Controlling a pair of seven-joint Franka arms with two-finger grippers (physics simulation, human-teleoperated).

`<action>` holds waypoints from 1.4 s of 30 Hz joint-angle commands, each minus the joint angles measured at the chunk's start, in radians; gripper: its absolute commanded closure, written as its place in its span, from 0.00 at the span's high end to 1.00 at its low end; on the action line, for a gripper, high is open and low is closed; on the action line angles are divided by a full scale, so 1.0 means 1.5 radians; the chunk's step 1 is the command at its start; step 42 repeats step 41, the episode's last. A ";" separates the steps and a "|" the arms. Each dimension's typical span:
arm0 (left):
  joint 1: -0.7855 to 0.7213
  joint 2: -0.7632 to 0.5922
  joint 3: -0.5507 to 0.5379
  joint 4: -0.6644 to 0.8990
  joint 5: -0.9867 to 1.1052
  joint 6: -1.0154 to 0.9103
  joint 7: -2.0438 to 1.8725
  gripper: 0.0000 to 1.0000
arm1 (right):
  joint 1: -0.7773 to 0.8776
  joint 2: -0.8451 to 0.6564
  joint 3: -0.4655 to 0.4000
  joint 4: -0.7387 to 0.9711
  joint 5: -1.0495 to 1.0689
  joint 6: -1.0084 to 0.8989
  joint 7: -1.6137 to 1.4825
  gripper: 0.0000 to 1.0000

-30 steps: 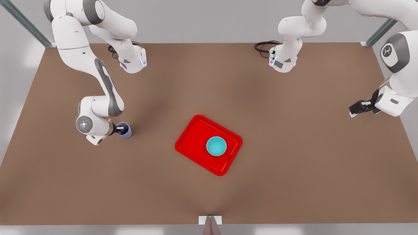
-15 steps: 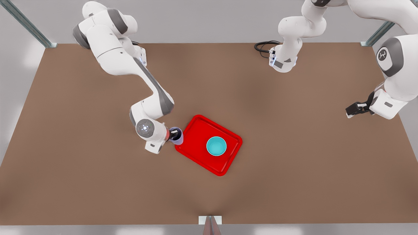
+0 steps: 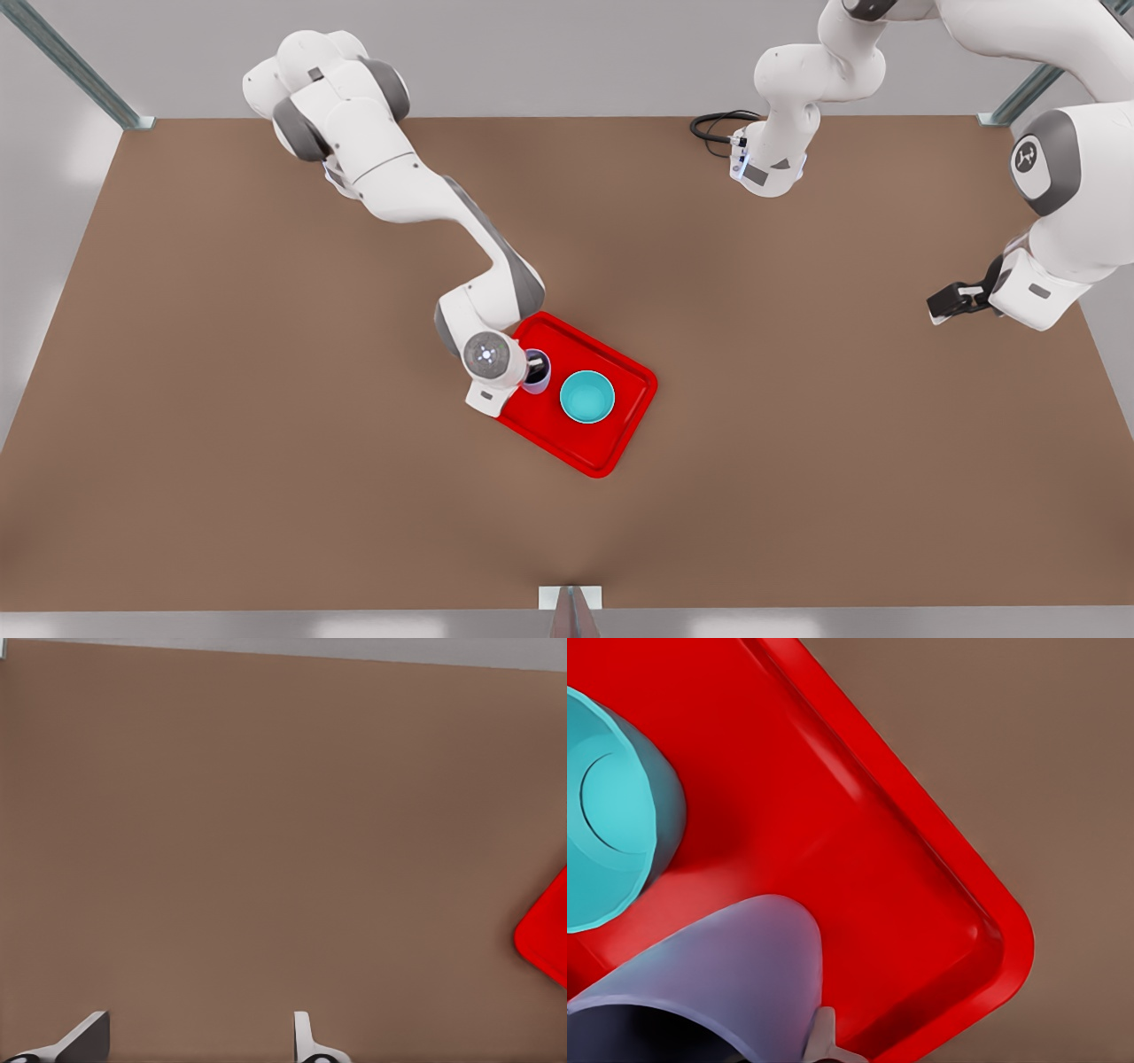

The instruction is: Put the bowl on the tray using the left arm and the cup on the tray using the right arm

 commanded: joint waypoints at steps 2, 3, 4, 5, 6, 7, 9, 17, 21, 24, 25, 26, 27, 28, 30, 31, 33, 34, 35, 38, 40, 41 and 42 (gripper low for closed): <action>-0.002 0.001 0.001 0.000 0.000 0.000 0.000 1.00 | 0.000 0.002 0.000 0.000 -0.005 -0.001 0.002 0.22; 0.000 0.000 0.001 0.000 0.000 0.000 0.000 1.00 | 0.000 0.004 0.000 0.000 -0.005 -0.001 0.002 0.24; 0.000 0.000 0.000 0.000 0.000 0.000 0.000 1.00 | 0.000 0.004 0.000 0.000 -0.005 -0.001 0.002 0.41; -0.002 0.001 0.001 0.000 0.000 0.000 0.000 1.00 | 0.000 0.005 0.000 0.000 -0.005 0.000 0.006 0.80; 0.000 0.001 0.000 0.000 0.000 0.000 0.000 1.00 | -0.001 0.004 0.000 0.000 -0.005 0.000 0.006 1.00; 0.000 0.001 0.000 0.000 0.000 0.000 0.000 1.00 | -0.001 0.004 0.000 0.000 -0.005 0.000 0.006 1.00; -0.002 0.001 0.000 0.000 0.000 0.000 0.000 1.00 | -0.001 0.004 0.000 0.000 -0.005 0.000 0.006 1.00; 0.000 0.004 0.000 0.001 0.000 0.001 0.000 1.00 | -0.002 0.003 0.001 0.000 -0.002 -0.001 0.005 1.00; 0.000 0.004 0.001 0.001 0.000 0.000 0.000 1.00 | -0.006 -0.019 0.006 -0.013 0.001 -0.012 0.005 1.00; 0.002 0.004 0.001 0.002 0.000 0.000 0.000 1.00 | -0.004 -0.066 0.007 -0.046 0.016 -0.045 0.006 1.00; 0.003 0.003 0.001 0.001 0.000 0.000 0.000 1.00 | -0.007 -0.088 0.007 -0.046 0.023 -0.085 0.005 1.00; 0.001 0.004 0.001 0.002 0.000 0.000 0.000 1.00 | -0.010 -0.118 0.007 -0.046 0.025 -0.130 0.005 1.00; 0.001 0.003 0.000 0.002 0.000 -0.001 0.000 1.00 | -0.015 -0.153 0.006 -0.043 0.024 -0.176 0.005 1.00; 0.002 -0.002 0.001 0.005 0.000 -0.007 0.000 1.00 | -0.024 -0.190 0.001 -0.037 0.012 -0.214 0.004 1.00; 0.004 -0.002 0.001 0.007 0.000 0.001 0.001 1.00 | -0.057 -0.260 0.000 -0.034 -0.099 -0.231 0.000 1.00; 0.007 -0.003 0.001 0.007 -0.001 -0.004 0.003 1.00 | -0.087 -0.270 0.000 -0.006 -0.165 -0.233 -0.010 1.00; 0.005 -0.004 0.001 0.012 -0.006 -0.004 0.002 1.00 | -0.167 -0.299 0.016 0.013 -0.211 -0.261 -0.047 1.00; 0.000 -0.004 -0.001 0.013 -0.006 -0.005 0.002 1.00 | -0.223 -0.346 0.031 -0.020 -0.211 -0.231 -0.080 1.00; 0.000 -0.005 -0.001 0.013 -0.011 -0.006 0.003 1.00 | -0.292 -0.399 0.075 -0.077 -0.213 -0.209 -0.080 1.00; -0.003 -0.003 -0.001 0.016 -0.012 0.000 0.003 1.00 | -0.345 -0.465 0.091 -0.114 -0.213 -0.217 -0.077 1.00; 0.001 -0.002 -0.001 0.016 -0.011 0.001 0.005 1.00 | -0.344 -0.468 0.091 -0.119 -0.213 -0.218 -0.077 1.00; -0.002 -0.001 -0.001 0.016 -0.011 0.001 0.005 1.00 | -0.344 -0.468 0.091 -0.119 -0.213 -0.224 -0.076 1.00; -0.002 -0.001 -0.001 0.016 -0.011 0.001 0.005 1.00 | -0.344 -0.468 0.091 -0.119 -0.213 -0.224 -0.076 1.00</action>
